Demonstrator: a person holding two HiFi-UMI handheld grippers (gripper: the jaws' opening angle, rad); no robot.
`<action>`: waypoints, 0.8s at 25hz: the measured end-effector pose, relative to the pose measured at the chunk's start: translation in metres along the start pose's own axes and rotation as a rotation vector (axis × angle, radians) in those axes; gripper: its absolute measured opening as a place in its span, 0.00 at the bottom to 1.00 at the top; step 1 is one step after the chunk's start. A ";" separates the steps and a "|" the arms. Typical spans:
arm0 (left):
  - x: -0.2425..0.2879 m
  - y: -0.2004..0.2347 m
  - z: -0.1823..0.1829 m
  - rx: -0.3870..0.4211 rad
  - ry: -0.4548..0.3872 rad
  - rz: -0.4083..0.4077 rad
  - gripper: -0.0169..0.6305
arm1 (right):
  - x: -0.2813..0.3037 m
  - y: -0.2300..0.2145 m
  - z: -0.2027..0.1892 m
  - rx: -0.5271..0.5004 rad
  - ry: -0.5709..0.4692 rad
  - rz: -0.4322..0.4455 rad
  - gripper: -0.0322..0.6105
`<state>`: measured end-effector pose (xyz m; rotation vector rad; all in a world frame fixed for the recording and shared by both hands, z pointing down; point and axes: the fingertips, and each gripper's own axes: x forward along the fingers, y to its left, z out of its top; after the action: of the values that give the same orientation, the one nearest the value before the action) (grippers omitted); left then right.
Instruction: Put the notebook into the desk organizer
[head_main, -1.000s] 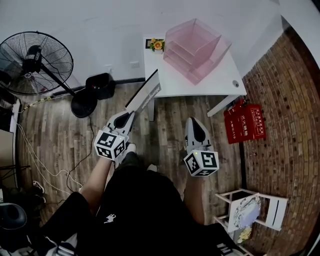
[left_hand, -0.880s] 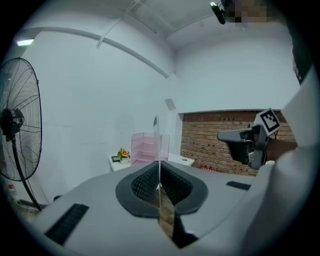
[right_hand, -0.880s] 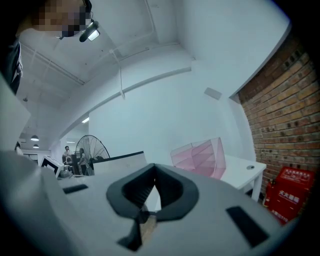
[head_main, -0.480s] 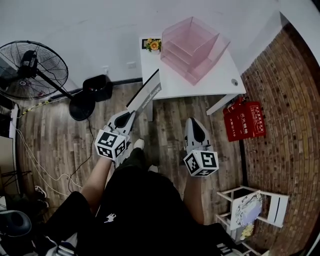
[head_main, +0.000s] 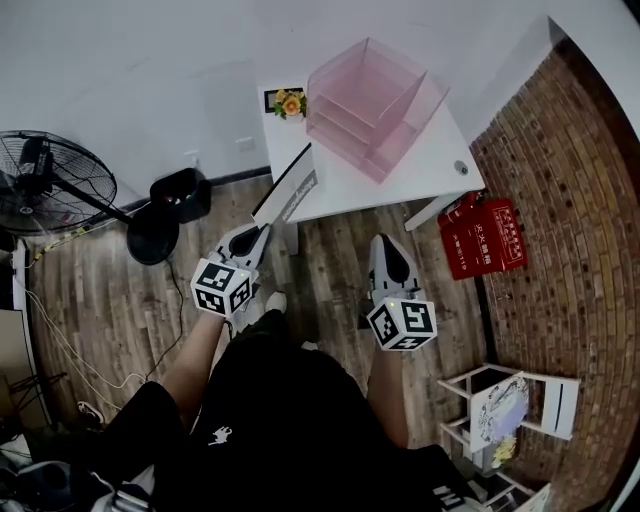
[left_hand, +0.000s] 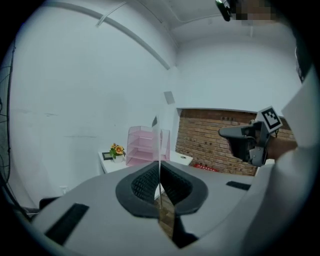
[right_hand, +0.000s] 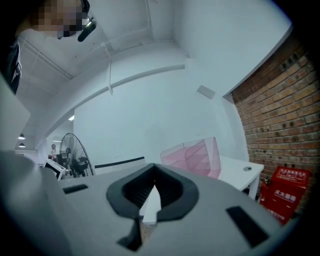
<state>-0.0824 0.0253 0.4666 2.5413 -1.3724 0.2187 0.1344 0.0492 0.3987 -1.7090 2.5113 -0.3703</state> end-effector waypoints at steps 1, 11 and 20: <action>0.007 0.005 0.002 -0.001 0.002 -0.011 0.04 | 0.006 -0.001 0.001 -0.002 -0.002 -0.009 0.05; 0.058 0.048 0.008 -0.036 0.043 -0.117 0.04 | 0.061 0.001 0.014 -0.022 -0.007 -0.085 0.05; 0.091 0.081 -0.005 -0.090 0.100 -0.221 0.04 | 0.104 0.009 0.005 -0.027 0.010 -0.148 0.05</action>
<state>-0.1005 -0.0890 0.5049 2.5440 -1.0318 0.2342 0.0889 -0.0444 0.3990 -1.9145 2.4138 -0.3578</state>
